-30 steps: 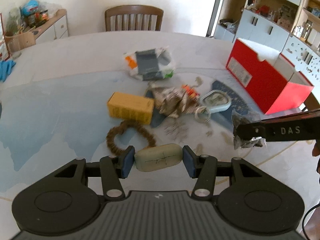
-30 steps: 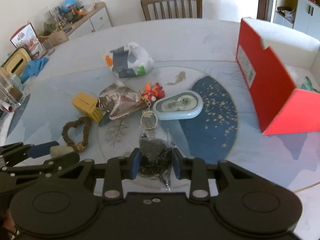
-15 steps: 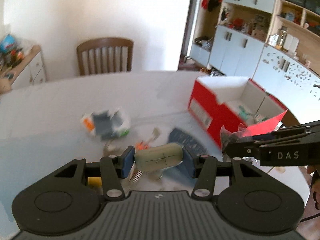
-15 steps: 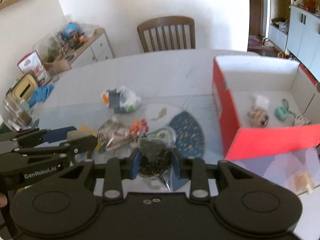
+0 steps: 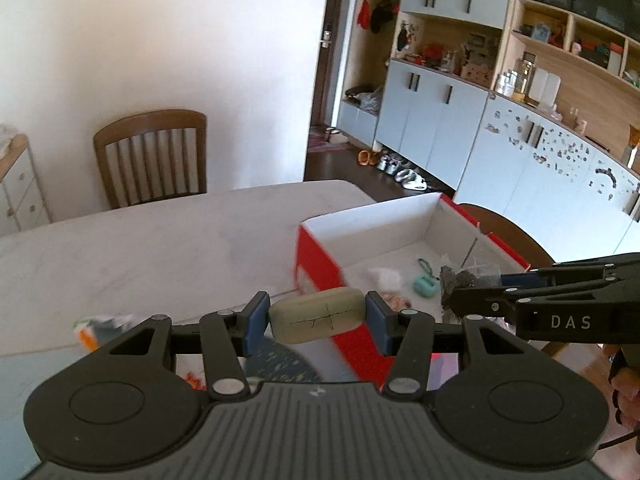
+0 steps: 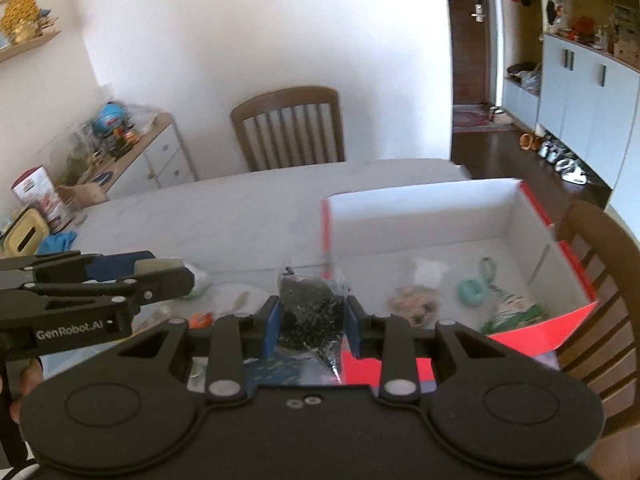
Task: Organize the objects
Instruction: 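Carry the soap bar and black-filled bag over the red box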
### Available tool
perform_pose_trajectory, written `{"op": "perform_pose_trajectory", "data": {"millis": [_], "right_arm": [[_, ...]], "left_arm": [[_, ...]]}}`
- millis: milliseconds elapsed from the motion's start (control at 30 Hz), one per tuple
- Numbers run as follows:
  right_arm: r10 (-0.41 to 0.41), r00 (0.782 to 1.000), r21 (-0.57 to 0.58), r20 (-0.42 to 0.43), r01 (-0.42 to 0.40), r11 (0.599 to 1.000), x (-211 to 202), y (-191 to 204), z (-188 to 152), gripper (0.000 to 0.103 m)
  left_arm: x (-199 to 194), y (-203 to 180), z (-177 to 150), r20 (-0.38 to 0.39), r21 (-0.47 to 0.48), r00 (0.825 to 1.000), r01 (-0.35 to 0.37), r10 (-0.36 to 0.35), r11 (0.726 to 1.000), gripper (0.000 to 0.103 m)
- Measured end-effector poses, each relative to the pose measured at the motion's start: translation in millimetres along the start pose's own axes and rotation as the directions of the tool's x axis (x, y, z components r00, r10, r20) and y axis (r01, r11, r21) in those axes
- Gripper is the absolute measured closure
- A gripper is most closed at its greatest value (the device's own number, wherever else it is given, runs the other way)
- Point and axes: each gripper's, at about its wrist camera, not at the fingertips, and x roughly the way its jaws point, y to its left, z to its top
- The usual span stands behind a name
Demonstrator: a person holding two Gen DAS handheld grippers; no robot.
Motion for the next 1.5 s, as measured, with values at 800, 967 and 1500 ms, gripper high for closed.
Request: {"op": "perform_pose_trajectory", "data": {"millis": [800, 967, 1500], "right_arm": [[-0.075, 0.997, 0.048, -0.024, 0.076, 0.996, 27.4, -141.9, 39.8, 0.071], [-0.075, 0.995, 0.027, -0.070, 0.077, 0.997, 54.5, -150.9, 43.5, 0.071], [-0.063, 0.970, 0.006, -0.235, 0.066, 0.998, 136.4, -168.7, 48.2, 0.071]], "left_arm": [[119.2, -112.0, 25.9, -0.141, 0.099, 0.990, 0.030, -0.016, 0.995, 0.052], [147.3, -124.6, 25.2, -0.192, 0.122, 0.981, 0.029, -0.005, 0.992, 0.052], [226.0, -123.6, 23.1, -0.347, 0.112, 0.936, -0.014, 0.052, 0.994, 0.052]]}}
